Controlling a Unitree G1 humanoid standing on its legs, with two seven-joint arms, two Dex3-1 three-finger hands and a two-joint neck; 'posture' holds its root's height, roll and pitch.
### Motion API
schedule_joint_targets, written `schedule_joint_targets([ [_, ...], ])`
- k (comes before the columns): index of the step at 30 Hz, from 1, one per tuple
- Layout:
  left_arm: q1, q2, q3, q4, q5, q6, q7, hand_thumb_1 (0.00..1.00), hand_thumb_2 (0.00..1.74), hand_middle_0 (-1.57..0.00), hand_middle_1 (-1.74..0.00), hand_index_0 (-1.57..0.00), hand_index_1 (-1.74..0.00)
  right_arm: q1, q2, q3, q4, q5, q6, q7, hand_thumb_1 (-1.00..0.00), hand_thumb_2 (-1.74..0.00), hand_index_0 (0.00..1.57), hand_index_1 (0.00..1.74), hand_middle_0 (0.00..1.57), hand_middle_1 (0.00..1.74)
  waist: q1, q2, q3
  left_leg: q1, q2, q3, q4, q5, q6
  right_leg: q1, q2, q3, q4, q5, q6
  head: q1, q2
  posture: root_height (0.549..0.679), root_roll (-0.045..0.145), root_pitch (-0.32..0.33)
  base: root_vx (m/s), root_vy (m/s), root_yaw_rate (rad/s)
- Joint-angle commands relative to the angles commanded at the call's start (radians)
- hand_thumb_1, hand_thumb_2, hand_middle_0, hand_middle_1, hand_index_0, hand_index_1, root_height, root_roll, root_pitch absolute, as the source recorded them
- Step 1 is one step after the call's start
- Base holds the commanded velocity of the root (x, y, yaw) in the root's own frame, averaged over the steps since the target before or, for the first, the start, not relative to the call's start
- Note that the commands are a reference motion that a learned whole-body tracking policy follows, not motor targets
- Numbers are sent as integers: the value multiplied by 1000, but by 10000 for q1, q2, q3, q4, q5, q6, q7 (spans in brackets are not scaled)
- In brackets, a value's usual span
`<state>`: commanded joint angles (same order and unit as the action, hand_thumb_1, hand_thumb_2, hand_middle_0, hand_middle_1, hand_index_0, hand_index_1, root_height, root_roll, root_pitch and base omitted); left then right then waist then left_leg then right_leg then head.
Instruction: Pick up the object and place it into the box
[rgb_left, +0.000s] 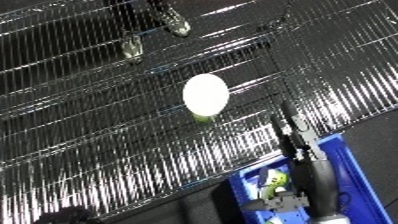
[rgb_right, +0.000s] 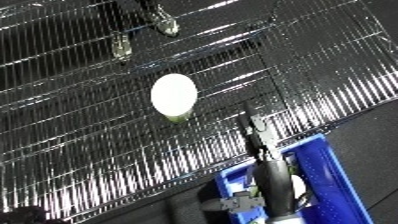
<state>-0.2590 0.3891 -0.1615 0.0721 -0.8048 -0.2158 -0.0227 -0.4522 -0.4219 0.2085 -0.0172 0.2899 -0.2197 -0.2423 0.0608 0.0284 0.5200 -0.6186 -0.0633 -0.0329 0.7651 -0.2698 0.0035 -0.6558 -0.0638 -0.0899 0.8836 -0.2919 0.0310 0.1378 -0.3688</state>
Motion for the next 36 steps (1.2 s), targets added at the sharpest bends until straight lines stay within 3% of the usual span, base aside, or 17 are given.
schedule_joint_targets([
  [7,-115,-46,-58,-29,9,-21,16,1000,1740,-1570,-1740,-1570,-1740,-273,25,100,205,-104,45,-19,0,0,0,0,0,0,9,71,0,-691,-30,114,773,-345,52,-696,-7,17,697,-220,-48,73,166,612,47,153,-13,26,5],
  [12,-221,-36,-111,-66,19,28,76,1000,1740,-1570,-1740,-1570,-1740,-442,-63,144,366,-23,119,-10,0,0,0,0,0,0,38,99,0,-992,-40,152,1071,-478,74,-1009,-10,16,957,-290,-50,121,291,608,45,166,0,16,22],
  [19,-452,9,-220,19,-65,53,74,1000,1740,-1570,-1740,-1570,-1740,-1013,-241,274,1007,234,142,-88,0,0,0,0,0,0,159,155,0,-1187,-45,150,1209,-543,106,-1235,-25,-21,1071,-296,-43,523,383,605,42,178,2,9,30],
  [26,-747,53,-408,139,-173,57,83,1000,1740,-1570,-1740,-1570,-1740,-1884,-459,254,1845,467,-91,-539,0,0,0,0,0,0,297,257,0,-1376,-90,134,1325,-559,133,-1434,-44,-47,1153,-266,-48,878,455,603,40,186,-3,12,38],
  [36,-1044,117,-595,250,-350,91,67,1000,1740,-1570,-1740,-1570,-1740,-3060,-669,169,2729,868,-397,-767,0,0,0,0,0,0,490,418,0,-1637,-160,106,1446,-601,217,-1753,-47,-60,1303,-257,-64,1377,617,599,37,198,-11,19,32],
])
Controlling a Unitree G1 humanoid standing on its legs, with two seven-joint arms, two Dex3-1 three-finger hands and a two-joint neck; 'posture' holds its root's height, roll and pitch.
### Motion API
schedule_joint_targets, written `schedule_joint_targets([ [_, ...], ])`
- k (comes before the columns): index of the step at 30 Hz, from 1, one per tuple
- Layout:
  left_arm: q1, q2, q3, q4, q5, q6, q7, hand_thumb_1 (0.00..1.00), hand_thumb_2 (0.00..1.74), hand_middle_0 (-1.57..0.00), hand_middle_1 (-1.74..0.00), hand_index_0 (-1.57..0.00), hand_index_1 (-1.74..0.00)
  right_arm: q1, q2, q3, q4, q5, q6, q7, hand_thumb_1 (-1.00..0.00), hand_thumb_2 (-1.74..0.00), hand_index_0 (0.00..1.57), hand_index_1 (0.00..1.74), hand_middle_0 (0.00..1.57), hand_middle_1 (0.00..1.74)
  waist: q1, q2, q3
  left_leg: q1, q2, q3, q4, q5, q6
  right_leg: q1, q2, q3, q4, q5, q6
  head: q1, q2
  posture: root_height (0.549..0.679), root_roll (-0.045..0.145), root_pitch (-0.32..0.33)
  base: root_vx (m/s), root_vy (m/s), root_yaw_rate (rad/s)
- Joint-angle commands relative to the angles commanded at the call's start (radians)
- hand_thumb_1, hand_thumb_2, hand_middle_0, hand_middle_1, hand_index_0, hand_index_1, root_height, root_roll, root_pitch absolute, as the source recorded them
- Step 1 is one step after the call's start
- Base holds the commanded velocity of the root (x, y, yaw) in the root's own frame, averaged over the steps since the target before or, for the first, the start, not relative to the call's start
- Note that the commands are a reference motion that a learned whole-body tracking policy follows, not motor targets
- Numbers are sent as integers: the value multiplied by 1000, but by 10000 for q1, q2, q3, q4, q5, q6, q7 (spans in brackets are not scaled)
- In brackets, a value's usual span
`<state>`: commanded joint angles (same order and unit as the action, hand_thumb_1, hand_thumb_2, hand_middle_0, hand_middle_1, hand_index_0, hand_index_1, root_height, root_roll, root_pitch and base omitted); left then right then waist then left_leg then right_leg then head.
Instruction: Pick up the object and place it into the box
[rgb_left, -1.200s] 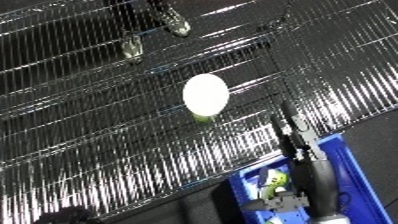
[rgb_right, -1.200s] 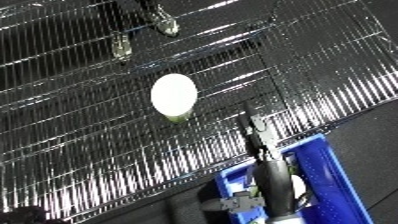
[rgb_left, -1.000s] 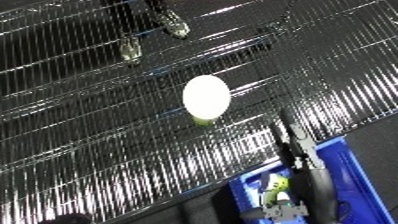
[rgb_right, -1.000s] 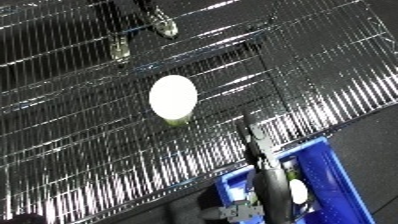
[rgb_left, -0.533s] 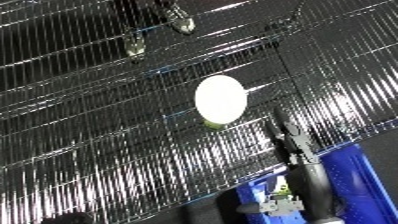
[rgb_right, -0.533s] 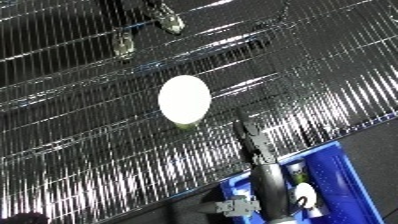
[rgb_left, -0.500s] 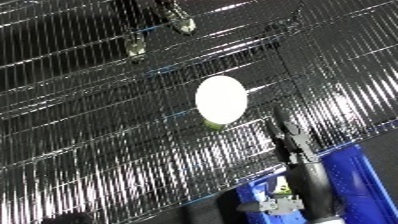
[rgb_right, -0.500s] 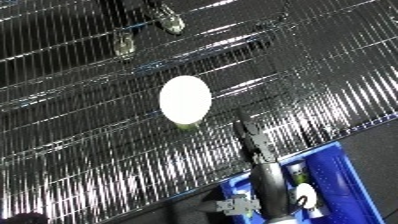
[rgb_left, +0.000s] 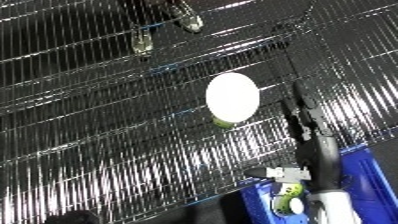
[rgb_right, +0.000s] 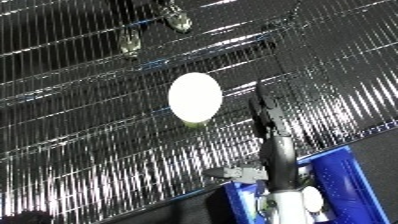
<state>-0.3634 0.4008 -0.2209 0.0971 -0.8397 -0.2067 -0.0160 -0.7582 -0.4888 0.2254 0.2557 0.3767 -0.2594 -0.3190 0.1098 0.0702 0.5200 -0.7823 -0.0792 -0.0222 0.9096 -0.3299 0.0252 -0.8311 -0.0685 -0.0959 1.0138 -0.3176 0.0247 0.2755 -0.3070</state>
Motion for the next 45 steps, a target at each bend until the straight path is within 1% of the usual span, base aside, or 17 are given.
schedule_joint_targets([
  [4,-84,6,-32,27,-49,-9,-12,1000,1740,-1570,-1740,-1570,-1740,-313,-47,43,198,21,-21,3,0,0,0,0,0,0,41,38,0,-94,-7,0,31,-6,19,-107,-3,1,41,3,-4,0,0,597,36,204,-8,14,13],
  [13,-106,4,-26,38,-55,-12,-16,1000,1740,-1570,-1740,-1570,-1740,-358,-55,54,239,34,-35,9,0,0,0,0,0,0,38,42,0,-116,-6,0,41,-10,21,-129,-2,1,48,2,-4,0,0,597,36,206,0,0,0],
  [15,-116,10,-52,39,-72,-7,-13,1000,1740,-1570,-1740,-1570,-1740,-445,-65,76,283,37,-34,-1,0,0,0,0,0,0,63,55,0,-144,-17,0,47,-6,26,-160,-6,-4,60,6,-5,201,136,597,36,206,-10,9,19],
  [18,-188,40,-180,72,-156,-2,2,1000,1740,-1570,-1740,-1570,-1740,-857,-139,211,614,87,-2,19,0,0,0,0,0,0,175,122,0,-277,-54,-8,65,18,45,-303,-16,-15,103,28,-9,537,315,596,36,213,-21,31,56],
  [19,-243,54,-243,97,-209,-14,5,1000,1740,-1570,-1740,-1570,-1740,-1083,-181,312,829,143,40,34,0,0,0,0,0,0,232,161,0,-352,-71,-16,72,28,57,-382,-19,-19,120,40,-12,769,456,595,36,217,-23,48,85],
  [22,-482,103,-462,205,-395,-102,9,1000,1740,-1570,-1740,-1570,-1740,-1869,-265,671,1696,536,108,26,0,0,0,0,0,0,400,303,0,-583,-132,-50,106,41,98,-624,-34,-35,177,69,-27,1026,561,593,34,232,-9,37,96],
  [24,-606,126,-564,263,-476,-161,14,1000,1740,-1570,-1740,-1570,-1740,-2291,-271,841,2262,787,27,37,0,0,0,0,0,0,470,372,0,-680,-161,-69,128,41,112,-721,-46,-47,204,77,-36,1026,561,592,34,238,0,16,71],
  [29,-648,133,-584,280,-501,-193,22,1000,1740,-1570,-1740,-1570,-1740,-2631,-252,944,2838,925,-213,178,0,0,0,0,0,0,479,395,0,-715,-166,-77,133,41,114,-750,-49,-55,205,78,-37,1026,561,592,34,241,1,1,8],
  [35,-650,132,-576,281,-502,-193,21,1000,1740,-1570,-1740,-1570,-1740,-2664,-252,958,2884,943,-239,198,0,0,0,0,0,0,472,395,0,-721,-166,-78,134,41,114,-757,-50,-56,206,78,-37,1026,561,592,34,241,0,0,0],
  [39,-690,176,-613,250,-573,-188,35,1000,1740,-1570,-1740,-1570,-1740,-2928,-249,1067,3120,910,-200,225,0,0,0,0,0,0,531,441,0,-741,-201,-84,131,52,120,-792,-49,-56,221,81,-49,1195,637,592,35,242,-2,3,24],
  [42,-725,181,-652,213,-639,-172,28,1000,1740,-1570,-1740,-1570,-1740,-3219,-185,1187,3359,1000,-185,410,-150,-261,235,261,235,261,580,485,0,-797,-216,-101,135,72,125,-855,-35,-61,250,74,-69,1209,621,591,37,245,-9,-8,20],
  [45,-740,149,-693,207,-618,-208,75,1000,1740,-1570,-1740,-1570,-1740,-3270,-92,1261,3417,1074,-260,581,-300,-522,471,522,471,522,566,485,0,-796,-186,-109,85,109,122,-866,-12,-70,239,67,-89,1157,681,592,37,248,-14,-27,-4],
])
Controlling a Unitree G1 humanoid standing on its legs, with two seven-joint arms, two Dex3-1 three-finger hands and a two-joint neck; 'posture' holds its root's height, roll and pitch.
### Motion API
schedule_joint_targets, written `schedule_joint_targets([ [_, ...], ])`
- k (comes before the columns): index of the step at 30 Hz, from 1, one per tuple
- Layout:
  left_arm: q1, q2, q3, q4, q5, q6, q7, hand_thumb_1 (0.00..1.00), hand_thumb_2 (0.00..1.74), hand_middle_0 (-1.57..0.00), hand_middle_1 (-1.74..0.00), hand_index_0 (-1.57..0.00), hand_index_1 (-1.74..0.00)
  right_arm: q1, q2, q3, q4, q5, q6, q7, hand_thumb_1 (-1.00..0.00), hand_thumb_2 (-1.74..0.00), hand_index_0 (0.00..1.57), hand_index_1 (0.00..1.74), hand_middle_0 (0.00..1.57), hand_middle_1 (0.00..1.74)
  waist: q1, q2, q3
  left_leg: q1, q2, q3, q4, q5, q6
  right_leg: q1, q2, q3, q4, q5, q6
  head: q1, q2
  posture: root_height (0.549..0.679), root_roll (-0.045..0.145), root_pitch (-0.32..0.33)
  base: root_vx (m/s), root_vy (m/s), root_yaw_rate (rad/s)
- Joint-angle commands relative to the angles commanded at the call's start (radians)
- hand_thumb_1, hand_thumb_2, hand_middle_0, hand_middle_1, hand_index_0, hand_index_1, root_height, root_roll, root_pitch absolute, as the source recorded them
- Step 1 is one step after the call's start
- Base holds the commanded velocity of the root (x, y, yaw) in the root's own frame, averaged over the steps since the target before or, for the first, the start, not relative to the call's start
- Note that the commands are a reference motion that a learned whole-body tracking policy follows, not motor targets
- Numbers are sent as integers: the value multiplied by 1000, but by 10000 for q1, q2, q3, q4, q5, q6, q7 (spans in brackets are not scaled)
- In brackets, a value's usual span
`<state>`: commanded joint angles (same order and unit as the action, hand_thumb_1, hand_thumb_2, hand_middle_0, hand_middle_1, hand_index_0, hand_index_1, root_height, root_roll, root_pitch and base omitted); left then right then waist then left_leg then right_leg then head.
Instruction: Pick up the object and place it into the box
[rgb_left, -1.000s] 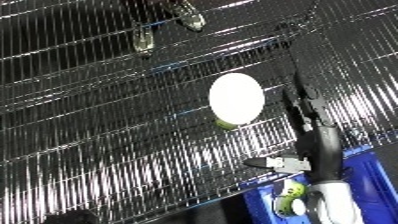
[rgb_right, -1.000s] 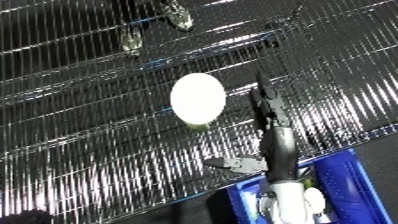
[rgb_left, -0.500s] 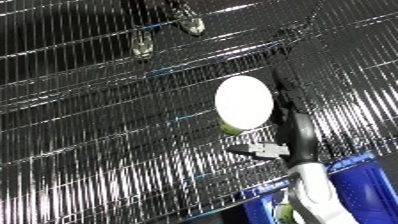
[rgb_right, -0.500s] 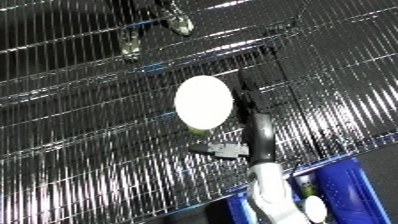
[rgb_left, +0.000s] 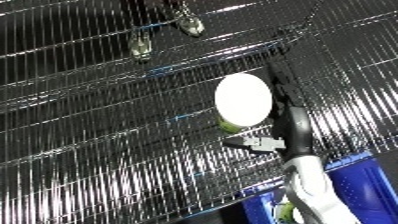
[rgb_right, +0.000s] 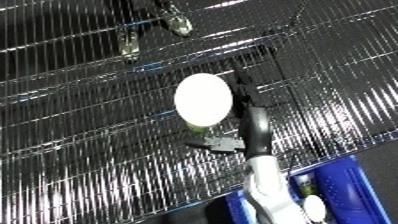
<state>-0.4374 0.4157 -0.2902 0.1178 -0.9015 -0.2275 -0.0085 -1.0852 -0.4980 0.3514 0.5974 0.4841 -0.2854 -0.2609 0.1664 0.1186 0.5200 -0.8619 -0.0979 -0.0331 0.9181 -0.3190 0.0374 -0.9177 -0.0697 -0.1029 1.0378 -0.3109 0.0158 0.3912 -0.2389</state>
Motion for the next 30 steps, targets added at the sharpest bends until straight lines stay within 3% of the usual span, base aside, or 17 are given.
schedule_joint_targets([
  [10,38,-9,3,44,46,-80,24,1000,1740,-1570,-1740,-1570,-1740,96,-13,-42,-197,-142,-66,-87,-800,-1392,1256,1392,1256,1392,-80,-48,0,146,71,-8,-179,109,-42,153,21,-22,-141,39,-6,-36,57,595,39,245,-12,-23,-17],
  [21,285,-23,156,4,168,-246,16,1000,1740,-1570,-1740,-1570,-1740,484,-57,-208,-913,-602,-93,-301,-800,-1392,1256,1392,1256,1392,-219,-137,0,425,192,-23,-543,246,-95,403,79,6,-388,70,-19,-133,117,601,40,240,-24,-20,-31],
  [30,932,-57,616,-160,482,-467,-57,1000,1740,-1570,-1740,-1570,-1740,2223,-92,-919,-3389,-1324,32,-433,-800,-1392,1256,1392,1256,1392,-655,-411,0,1125,362,34,-1236,410,-153,1030,210,136,-1005,234,72,-589,-2,612,40,225,-28,-18,-110],
])
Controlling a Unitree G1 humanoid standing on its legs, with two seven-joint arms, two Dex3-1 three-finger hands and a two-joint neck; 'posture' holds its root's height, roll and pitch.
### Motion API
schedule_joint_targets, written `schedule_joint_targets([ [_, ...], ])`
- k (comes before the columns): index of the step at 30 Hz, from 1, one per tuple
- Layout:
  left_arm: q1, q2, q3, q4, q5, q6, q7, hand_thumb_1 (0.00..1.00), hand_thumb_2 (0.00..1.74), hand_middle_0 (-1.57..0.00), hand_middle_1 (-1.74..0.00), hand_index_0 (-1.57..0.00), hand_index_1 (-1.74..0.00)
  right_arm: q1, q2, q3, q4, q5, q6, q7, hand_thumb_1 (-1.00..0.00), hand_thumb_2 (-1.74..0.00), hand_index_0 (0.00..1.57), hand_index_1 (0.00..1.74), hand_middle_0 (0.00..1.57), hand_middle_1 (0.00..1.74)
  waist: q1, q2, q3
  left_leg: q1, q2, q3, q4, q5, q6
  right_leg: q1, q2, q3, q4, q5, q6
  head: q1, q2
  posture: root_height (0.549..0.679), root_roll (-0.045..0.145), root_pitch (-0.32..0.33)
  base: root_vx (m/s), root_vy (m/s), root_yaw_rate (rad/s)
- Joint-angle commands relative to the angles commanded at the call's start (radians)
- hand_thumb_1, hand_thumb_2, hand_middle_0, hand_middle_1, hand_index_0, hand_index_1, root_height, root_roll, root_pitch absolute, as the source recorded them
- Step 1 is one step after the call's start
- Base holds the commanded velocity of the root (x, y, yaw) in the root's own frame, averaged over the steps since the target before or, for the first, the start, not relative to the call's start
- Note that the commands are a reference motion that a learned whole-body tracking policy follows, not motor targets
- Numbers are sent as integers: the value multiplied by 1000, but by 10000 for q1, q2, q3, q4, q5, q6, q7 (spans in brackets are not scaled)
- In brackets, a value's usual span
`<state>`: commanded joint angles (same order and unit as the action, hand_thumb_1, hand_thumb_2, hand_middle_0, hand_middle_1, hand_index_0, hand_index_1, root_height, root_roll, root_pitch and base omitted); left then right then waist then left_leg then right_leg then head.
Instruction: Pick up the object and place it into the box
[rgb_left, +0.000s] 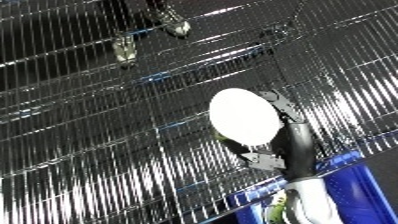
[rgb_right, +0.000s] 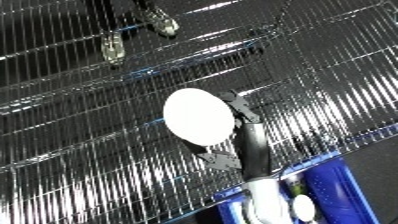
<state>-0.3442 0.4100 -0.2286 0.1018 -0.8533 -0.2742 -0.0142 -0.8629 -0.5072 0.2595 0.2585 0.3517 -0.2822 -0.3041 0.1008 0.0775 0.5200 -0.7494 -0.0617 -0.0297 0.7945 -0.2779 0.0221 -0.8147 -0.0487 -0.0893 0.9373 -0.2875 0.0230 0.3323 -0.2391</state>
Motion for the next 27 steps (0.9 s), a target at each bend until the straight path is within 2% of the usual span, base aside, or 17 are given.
schedule_joint_targets([
  [2,119,-11,129,-56,98,21,8,1000,1740,-1570,-1740,-1570,-1740,543,62,-170,-585,-111,-62,-9,-800,-1392,1256,1392,1256,1392,-146,-86,0,222,48,20,-166,33,-23,216,38,52,-213,80,30,-124,60,615,39,216,-25,-33,-200],
  [8,352,40,467,-134,256,132,-21,1000,1740,-1570,-1740,-1570,-1740,1984,294,-701,-1926,-26,-419,22,-800,-1392,1256,1392,1256,1392,-594,-315,0,940,182,114,-556,28,-63,908,115,253,-882,316,130,-265,-251,623,40,185,-14,-31,-227],
  [11,447,72,591,-141,293,196,-99,1000,1740,-1570,-1740,-1570,-1740,2511,396,-966,-2312,-41,-517,-45,-800,-1392,1256,1392,1256,1392,-781,-388,0,1264,212,186,-668,-27,-72,1247,134,330,-1167,390,156,-68,-348,628,42,170,-13,-33,-188],
  [16,633,143,865,-238,334,424,-202,1000,1740,-1570,-1740,-1570,-1740,3336,549,-1395,-2768,-40,-671,-403,-800,-1392,1256,1392,1256,1392,-1095,-467,0,1822,280,316,-800,-157,-69,1826,147,484,-1589,483,162,545,-585,635,47,144,-7,-22,-191],
  [22,940,255,1245,-339,239,660,-343,1000,1740,-1570,-1740,-1570,-1740,4264,537,-1949,-3123,97,-718,-739,-800,-1392,1256,1392,1256,1392,-1489,-454,0,2408,431,585,-977,-275,-78,2351,160,657,-1884,497,157,1997,-935,640,53,117,11,14,-220],
  [27,1161,139,1355,-380,153,628,-259,1000,1740,-1570,-1740,-1570,-1740,4926,250,-2536,-3096,352,-673,-808,-800,-1392,1256,1392,1256,1392,-1915,-315,0,2814,499,840,-1063,-365,-124,2652,139,877,-1974,419,104,2745,-1123,642,66,97,32,94,-204],
])
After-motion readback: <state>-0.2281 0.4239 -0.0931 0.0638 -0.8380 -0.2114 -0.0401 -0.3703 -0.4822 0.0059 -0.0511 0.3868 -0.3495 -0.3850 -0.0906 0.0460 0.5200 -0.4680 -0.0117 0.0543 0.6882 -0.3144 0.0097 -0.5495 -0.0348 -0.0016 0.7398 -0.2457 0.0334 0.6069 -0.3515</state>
